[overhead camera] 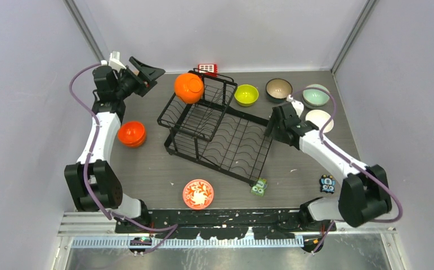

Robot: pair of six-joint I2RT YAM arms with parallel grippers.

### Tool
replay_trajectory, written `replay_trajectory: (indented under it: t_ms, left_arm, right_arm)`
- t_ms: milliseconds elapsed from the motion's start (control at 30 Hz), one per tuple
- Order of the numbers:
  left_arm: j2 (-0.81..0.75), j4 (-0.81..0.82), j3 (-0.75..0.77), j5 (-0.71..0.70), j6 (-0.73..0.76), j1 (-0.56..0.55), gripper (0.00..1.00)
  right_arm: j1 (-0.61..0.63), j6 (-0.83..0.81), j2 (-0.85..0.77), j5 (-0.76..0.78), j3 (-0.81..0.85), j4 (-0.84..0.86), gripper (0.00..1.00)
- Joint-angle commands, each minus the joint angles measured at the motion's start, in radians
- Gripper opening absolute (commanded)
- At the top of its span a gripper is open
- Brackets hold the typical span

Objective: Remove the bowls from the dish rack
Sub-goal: Adjust the dish rack at the center of the board.

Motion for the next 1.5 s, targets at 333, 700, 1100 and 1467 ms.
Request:
replay_trajectory:
  t_ms: [333, 700, 1100, 1467]
  left_arm:
    - [-0.173, -0.031, -0.047, -0.116, 0.046, 0.005, 0.85]
    - [-0.204, -0.009, -0.092, -0.081, 0.025, 0.005, 0.85]
    - [-0.140, 0.052, -0.072, 0.007, -0.016, 0.004, 0.82]
    - [0.022, 0.257, -0.047, 0.166, -0.173, -0.019, 0.82]
  right_arm:
    - [0.128, 0.185, -0.138, -0.110, -0.152, -0.072, 0.62]
    - [0.127, 0.120, -0.023, -0.038, -0.170, -0.024, 0.28]
    - [0.058, 0.064, 0.032, -0.014, -0.091, -0.010, 0.08]
    - [0.005, -0.046, 0.050, -0.031, -0.033, 0.011, 0.06]
